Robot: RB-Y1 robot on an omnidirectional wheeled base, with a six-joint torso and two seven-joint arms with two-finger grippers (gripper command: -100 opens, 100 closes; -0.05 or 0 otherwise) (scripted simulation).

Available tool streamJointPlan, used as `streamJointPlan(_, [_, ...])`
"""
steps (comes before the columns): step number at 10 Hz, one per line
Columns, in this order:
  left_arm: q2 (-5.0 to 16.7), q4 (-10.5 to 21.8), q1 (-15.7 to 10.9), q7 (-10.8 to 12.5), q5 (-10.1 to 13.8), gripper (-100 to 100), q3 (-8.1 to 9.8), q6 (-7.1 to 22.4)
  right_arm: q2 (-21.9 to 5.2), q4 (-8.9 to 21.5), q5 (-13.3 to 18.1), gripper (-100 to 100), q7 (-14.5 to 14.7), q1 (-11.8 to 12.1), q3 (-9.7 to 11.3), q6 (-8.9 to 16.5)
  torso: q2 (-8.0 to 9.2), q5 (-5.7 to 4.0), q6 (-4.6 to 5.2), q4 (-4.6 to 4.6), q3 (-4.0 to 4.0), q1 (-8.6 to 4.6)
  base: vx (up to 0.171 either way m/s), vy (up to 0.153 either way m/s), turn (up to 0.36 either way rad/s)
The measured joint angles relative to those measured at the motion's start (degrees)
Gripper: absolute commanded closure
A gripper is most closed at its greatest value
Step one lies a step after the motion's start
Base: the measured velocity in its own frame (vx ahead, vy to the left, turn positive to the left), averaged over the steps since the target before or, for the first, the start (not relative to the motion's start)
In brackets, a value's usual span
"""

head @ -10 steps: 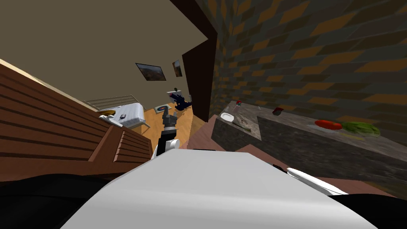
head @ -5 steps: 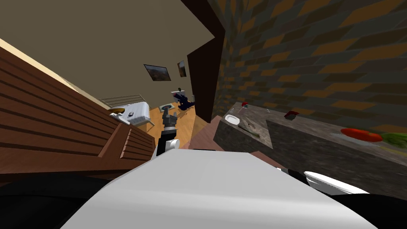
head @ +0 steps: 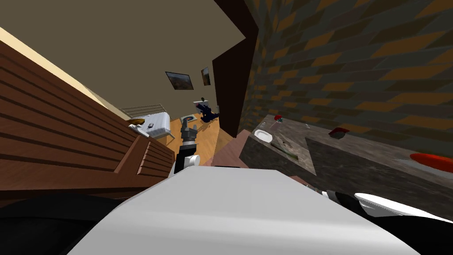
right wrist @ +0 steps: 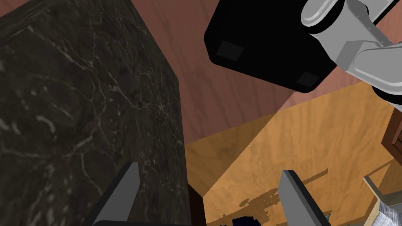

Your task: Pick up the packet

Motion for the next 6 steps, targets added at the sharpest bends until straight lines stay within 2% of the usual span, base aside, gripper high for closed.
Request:
streamJointPlan(2, [0.0,0.0,0.0,0.0,0.0,0,0.00,0.0,-3.0,2.7,0.3,-100,0.2,-0.2,0.8,-1.1,-0.08,0.02,0.00,-0.02,-0.05,0.02,0.104,0.046,0.195])
streamJointPlan(4, [0.0,0.0,0.0,0.0,0.0,0,0.00,0.0,-7.7,5.4,0.5,-100,1.5,0.6,2.1,-1.9,-0.33,0.03,0.00,-0.08,-0.20,0.06,0.122,0.035,0.117])
streamJointPlan(5, [0.0,0.0,0.0,0.0,0.0,0,0.01,0.0,-8.8,6.2,-0.1,-100,2.5,1.6,2.0,-2.1,-0.20,0.00,0.05,-0.06,-0.13,0.04,0.091,0.030,0.117])
streamJointPlan(6, [0.0,0.0,0.0,0.0,0.0,0,0.00,0.0,-9.4,8.4,1.0,-100,2.9,0.4,3.0,-2.9,-0.16,0.00,0.01,-0.04,-0.10,0.02,0.126,0.027,0.225])
